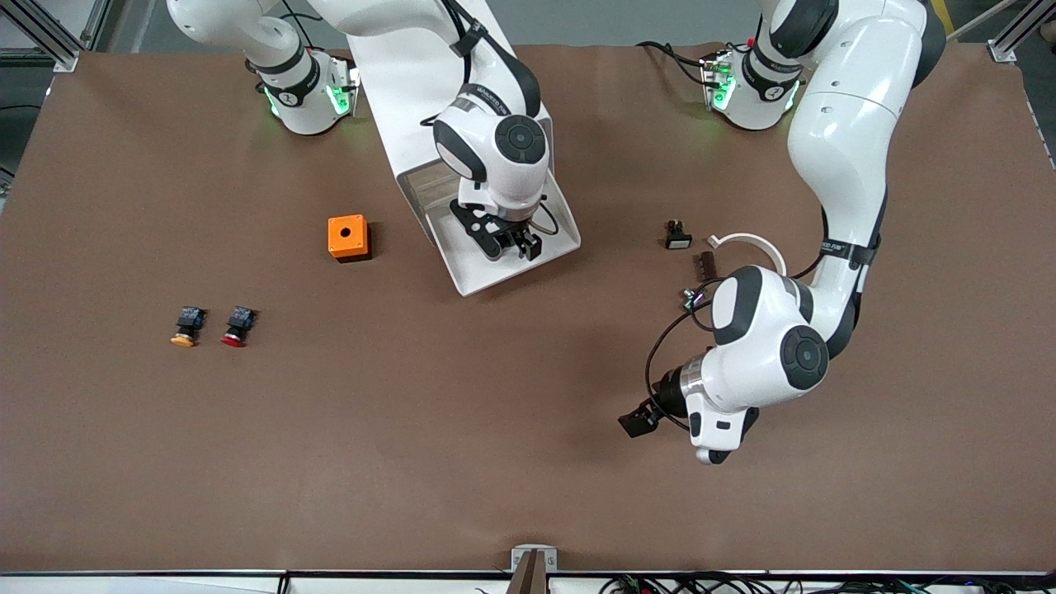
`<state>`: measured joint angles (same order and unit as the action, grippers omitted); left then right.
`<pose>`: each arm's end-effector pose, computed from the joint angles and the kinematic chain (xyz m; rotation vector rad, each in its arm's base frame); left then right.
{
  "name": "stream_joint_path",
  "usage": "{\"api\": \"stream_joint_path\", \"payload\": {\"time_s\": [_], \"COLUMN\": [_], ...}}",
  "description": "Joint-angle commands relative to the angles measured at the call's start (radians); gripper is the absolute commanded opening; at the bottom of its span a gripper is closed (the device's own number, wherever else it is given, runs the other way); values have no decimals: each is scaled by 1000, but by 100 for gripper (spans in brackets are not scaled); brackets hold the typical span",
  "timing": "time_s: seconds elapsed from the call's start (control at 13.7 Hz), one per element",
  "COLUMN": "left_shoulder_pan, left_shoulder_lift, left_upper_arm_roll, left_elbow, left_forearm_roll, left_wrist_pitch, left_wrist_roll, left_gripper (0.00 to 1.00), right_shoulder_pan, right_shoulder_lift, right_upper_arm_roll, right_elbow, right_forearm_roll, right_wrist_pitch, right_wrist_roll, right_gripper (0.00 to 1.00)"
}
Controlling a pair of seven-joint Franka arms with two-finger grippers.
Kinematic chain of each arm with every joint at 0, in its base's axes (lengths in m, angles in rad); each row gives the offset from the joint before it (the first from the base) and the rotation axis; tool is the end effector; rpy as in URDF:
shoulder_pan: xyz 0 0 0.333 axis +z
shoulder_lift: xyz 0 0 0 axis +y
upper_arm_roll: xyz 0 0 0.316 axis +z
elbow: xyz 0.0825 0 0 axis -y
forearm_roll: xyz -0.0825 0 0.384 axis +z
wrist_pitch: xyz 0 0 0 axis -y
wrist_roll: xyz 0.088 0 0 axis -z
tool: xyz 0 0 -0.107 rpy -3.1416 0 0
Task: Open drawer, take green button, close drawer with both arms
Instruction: 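Lift the green button out and carry it toward the red button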
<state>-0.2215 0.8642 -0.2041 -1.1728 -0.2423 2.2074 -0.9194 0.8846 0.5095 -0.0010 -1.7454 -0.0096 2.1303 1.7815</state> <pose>0.7263 -0.2841 0.2966 2.5785 0.9504 -0.1089 0.4126 0.5022 0.2728 2.7230 -1.3023 -0.0322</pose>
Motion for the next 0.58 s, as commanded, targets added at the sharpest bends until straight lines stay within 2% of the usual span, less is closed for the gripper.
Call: {"api": "stream_joint_path", "payload": {"time_s": [0.0, 0.37, 0.44, 0.51], "left_shoulder_pan": [-6, -5, -5, -5], "left_shoulder_lift": [1, 4, 10, 12], "left_upper_arm_roll": [8, 9, 9, 9], "left_elbow": [-19, -22, -24, -24], "left_forearm_roll": [18, 20, 20, 20], "left_wrist_pitch": [54, 54, 55, 57], "left_wrist_roll": [31, 36, 37, 37], "left_gripper": [100, 100, 100, 100], "right_shoulder_pan": [19, 25, 25, 24], "right_shoulder_lift": [10, 33, 35, 35], "right_upper_arm_roll": [-8, -8, -8, -7], "right_elbow": [10, 12, 12, 15], "right_forearm_roll": [-1, 20, 22, 22], "right_wrist_pitch": [5, 28, 31, 31], "right_wrist_roll": [24, 19, 12, 9], "right_gripper": [100, 48, 28, 2]}}
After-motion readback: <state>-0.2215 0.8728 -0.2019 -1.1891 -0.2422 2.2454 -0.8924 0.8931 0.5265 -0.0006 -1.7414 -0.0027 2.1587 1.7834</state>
